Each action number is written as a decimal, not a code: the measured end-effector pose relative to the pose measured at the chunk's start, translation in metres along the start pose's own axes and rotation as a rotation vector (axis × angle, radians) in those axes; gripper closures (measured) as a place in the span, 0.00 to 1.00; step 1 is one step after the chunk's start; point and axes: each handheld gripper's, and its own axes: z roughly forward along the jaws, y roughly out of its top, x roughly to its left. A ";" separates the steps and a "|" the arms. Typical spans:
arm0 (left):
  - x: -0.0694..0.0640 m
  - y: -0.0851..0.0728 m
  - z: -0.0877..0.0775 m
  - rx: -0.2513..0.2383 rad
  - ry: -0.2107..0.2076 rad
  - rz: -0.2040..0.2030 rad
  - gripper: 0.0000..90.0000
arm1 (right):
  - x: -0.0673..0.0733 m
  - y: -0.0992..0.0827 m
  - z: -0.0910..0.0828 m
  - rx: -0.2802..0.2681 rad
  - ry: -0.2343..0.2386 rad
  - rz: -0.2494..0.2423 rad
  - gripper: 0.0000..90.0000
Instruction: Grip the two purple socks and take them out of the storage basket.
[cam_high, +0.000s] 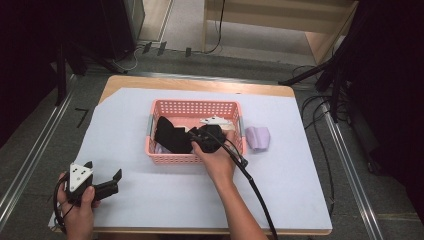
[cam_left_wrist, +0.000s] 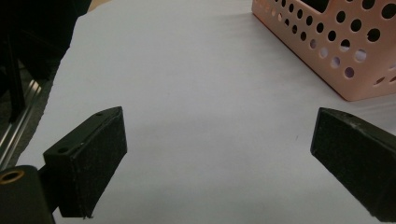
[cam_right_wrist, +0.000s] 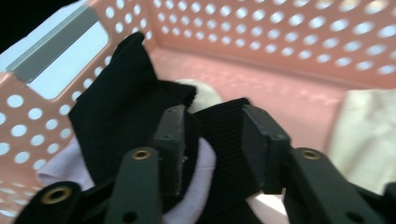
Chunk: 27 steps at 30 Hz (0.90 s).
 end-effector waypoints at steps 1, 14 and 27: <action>0.000 0.000 0.000 0.000 0.000 0.000 0.05 | 0.001 0.001 0.001 0.015 0.012 0.005 0.75; 0.000 0.000 0.000 0.000 -0.001 -0.001 0.05 | 0.003 0.006 0.005 0.067 0.045 0.008 1.00; 0.000 0.000 0.000 -0.002 -0.002 -0.004 0.05 | -0.042 0.023 -0.041 -0.309 -0.200 0.089 0.97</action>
